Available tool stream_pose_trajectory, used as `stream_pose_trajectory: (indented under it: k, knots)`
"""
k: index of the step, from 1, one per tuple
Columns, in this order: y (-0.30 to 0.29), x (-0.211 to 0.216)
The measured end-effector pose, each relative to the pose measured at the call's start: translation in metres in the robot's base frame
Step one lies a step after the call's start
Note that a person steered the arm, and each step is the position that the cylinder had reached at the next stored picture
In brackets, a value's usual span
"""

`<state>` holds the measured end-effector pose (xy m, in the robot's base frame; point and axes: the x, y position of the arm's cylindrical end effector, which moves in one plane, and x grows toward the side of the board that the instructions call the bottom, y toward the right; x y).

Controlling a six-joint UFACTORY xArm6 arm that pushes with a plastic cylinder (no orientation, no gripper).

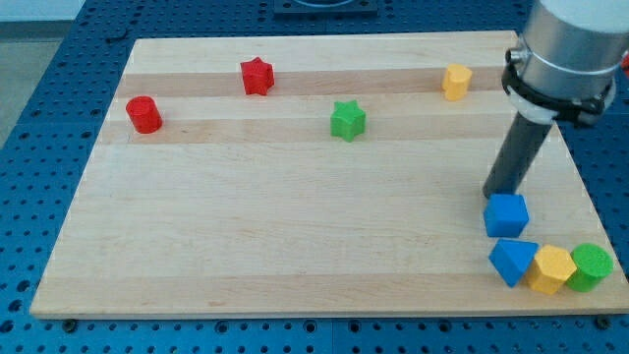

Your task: Slide the blue cube towards the right side

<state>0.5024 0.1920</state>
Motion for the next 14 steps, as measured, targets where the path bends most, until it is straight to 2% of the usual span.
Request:
stream_pose_trajectory:
  k: [2, 3, 4, 7, 11, 14]
  knots:
    - [-0.019, -0.005]
    - [-0.068, -0.003]
    - [-0.093, 0.023]
    - [-0.045, 0.018]
    - [-0.040, 0.042]
    - [-0.005, 0.042]
